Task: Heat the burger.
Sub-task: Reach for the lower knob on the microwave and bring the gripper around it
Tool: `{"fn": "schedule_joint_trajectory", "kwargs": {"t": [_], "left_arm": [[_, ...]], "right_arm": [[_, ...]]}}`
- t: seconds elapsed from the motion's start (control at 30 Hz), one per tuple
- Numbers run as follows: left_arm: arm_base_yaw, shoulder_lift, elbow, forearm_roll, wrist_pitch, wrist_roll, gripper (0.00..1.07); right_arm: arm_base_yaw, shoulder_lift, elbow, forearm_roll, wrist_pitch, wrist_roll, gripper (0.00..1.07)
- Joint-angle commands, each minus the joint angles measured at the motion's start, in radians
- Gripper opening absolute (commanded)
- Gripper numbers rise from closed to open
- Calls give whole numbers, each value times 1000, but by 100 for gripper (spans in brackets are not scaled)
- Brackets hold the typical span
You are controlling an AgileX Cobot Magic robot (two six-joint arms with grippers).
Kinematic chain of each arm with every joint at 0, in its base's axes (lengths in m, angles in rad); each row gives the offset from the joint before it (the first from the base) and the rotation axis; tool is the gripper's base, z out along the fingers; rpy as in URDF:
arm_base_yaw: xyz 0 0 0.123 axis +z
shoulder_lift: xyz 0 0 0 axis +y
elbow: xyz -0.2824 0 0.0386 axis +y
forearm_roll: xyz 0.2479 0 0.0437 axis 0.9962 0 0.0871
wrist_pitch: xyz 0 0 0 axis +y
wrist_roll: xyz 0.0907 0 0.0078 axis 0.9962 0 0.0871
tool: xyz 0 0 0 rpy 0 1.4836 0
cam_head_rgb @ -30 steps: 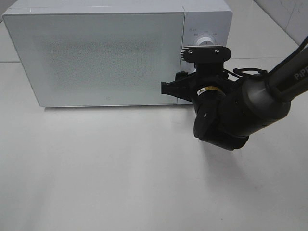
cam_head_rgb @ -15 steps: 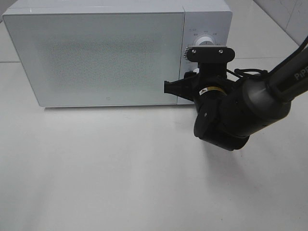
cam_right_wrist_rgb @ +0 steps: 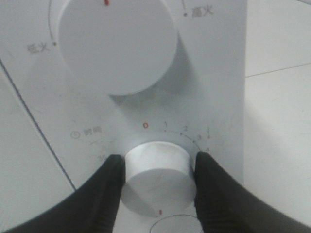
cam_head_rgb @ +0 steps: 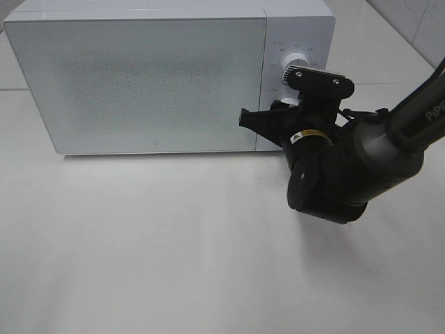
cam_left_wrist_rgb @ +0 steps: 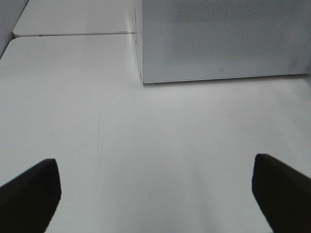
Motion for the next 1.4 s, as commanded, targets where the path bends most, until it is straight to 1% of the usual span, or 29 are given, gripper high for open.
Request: {"fn": "schedule_joint_trajectory", "kwargs": {"t": [0.03, 0.07, 0.13, 0.23, 0.3, 0.4, 0.47, 0.5, 0.53, 0.57, 0.6, 0.67, 0.7, 0.77, 0.83, 0.87, 0.9, 0.93, 1.13, 1.23, 1.4], "left_arm": [[2, -20, 1, -2, -7, 1, 101], [2, -20, 1, -2, -7, 1, 101], [2, -20, 1, -2, -7, 1, 101], [2, -20, 1, -2, -7, 1, 101], [2, -20, 1, -2, -7, 1, 101], [2, -20, 1, -2, -7, 1, 101], [2, -20, 1, -2, -7, 1, 101], [2, -20, 1, -2, -7, 1, 101], [2, -20, 1, -2, -7, 1, 101], [2, -20, 1, -2, -7, 1, 101], [2, -20, 1, -2, -7, 1, 101], [2, -20, 1, -2, -7, 1, 101], [2, -20, 1, -2, -7, 1, 101], [2, -20, 1, -2, -7, 1, 101], [2, -20, 1, -2, -7, 1, 101], [2, -20, 1, -2, -7, 1, 101], [2, -20, 1, -2, -7, 1, 101], [2, -20, 1, -2, -7, 1, 101], [2, -20, 1, -2, -7, 1, 101], [2, -20, 1, -2, -7, 1, 101], [2, -20, 1, -2, -7, 1, 101]], "right_arm": [[3, -13, -33, -181, -129, 196, 0], [3, -13, -33, -181, -129, 196, 0], [3, -13, -33, -186, -125, 334, 0], [3, -13, -33, -191, -123, 367, 0], [3, -13, -33, -231, -117, 544, 0], [3, -13, -33, -237, -116, 595, 0], [3, -13, -33, -237, -101, 872, 0], [3, -13, -33, -237, -101, 872, 0], [3, -13, -33, -237, -101, 935, 0], [3, -13, -33, -237, -102, 1049, 0], [3, -13, -33, -237, -102, 1049, 0], [3, -13, -33, -237, -104, 1169, 0], [3, -13, -33, -237, -104, 1169, 0], [3, -13, -33, -237, -110, 1278, 0], [3, -13, -33, -237, -110, 1315, 0], [3, -13, -33, -237, -110, 1397, 0], [3, -13, -33, -237, -110, 1397, 0], [3, -13, -33, -237, -114, 1478, 0], [3, -13, -33, -238, -185, 1637, 0], [3, -13, -33, -254, -186, 1691, 0], [3, -13, -33, -262, -190, 1715, 0]]}}
